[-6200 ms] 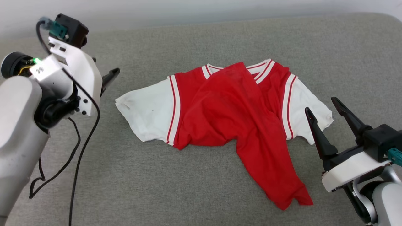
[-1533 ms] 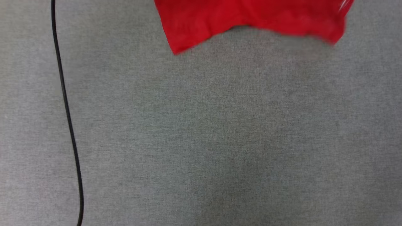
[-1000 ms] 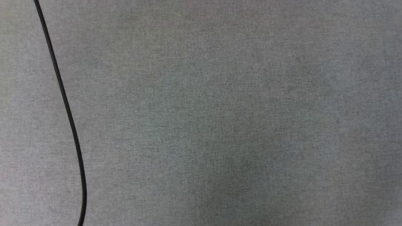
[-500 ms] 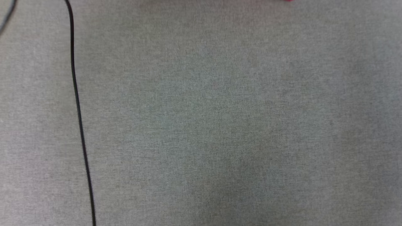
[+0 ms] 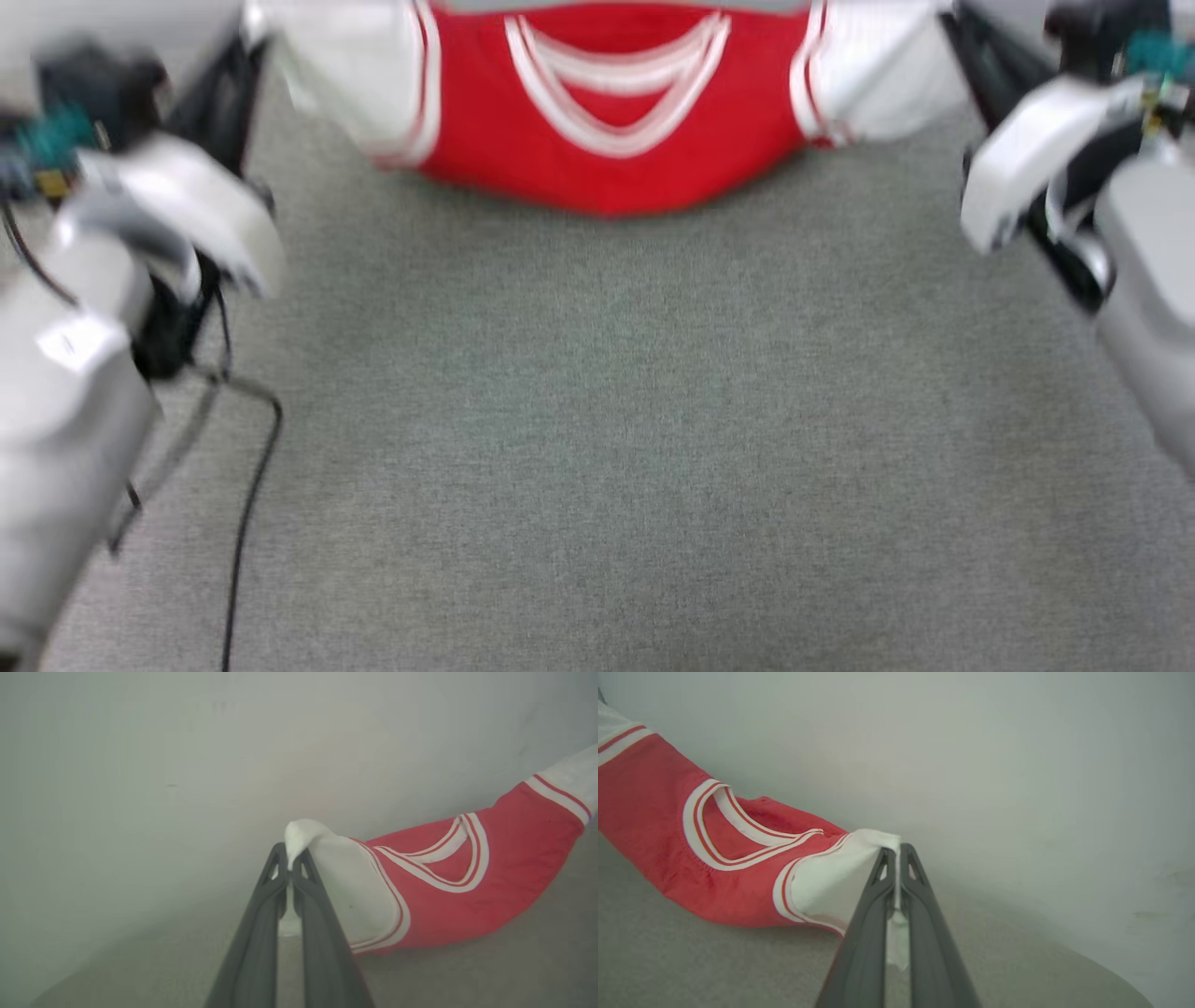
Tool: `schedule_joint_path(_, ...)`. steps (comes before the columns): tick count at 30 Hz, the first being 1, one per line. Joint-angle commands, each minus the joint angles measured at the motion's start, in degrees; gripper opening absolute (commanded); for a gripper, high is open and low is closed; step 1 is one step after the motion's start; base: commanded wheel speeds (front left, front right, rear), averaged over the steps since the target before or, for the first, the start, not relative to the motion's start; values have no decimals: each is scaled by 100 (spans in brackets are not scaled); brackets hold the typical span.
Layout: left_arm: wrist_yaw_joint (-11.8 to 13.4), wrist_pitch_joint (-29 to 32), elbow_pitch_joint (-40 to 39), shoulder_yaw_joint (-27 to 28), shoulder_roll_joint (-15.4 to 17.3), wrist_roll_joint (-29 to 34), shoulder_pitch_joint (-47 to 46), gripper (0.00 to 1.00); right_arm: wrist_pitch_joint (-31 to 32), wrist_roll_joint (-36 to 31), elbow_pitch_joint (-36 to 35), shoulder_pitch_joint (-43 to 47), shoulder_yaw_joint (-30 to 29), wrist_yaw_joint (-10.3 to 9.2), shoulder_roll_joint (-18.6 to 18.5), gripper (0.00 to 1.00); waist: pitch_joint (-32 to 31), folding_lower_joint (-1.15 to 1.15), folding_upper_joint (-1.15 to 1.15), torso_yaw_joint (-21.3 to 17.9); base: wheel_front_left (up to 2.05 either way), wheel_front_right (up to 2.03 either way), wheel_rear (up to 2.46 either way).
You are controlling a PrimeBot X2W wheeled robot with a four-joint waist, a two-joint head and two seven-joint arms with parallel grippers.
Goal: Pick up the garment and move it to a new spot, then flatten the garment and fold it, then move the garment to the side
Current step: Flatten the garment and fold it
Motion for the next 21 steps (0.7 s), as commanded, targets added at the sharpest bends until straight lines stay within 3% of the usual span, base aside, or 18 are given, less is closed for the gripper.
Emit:
schedule_joint_path(1,115,-25,-207,80,28,-57,450,0,-29,150,-180,364,75,-8,-120,0,-257,0,0,22,0,0,0)
schedule_joint_path(14,761,-21,-1320,455,222,-407,3595,0,-24,920,-1342,2951,256,-7,-972,0,-1168,0,0,-61,0,0,0)
schedule_joint_path(21,986,-21,-1488,574,295,-563,4780,0,-24,912,-1699,4243,-179,-8,-1257,0,-1589,0,0,-120,0,0,0)
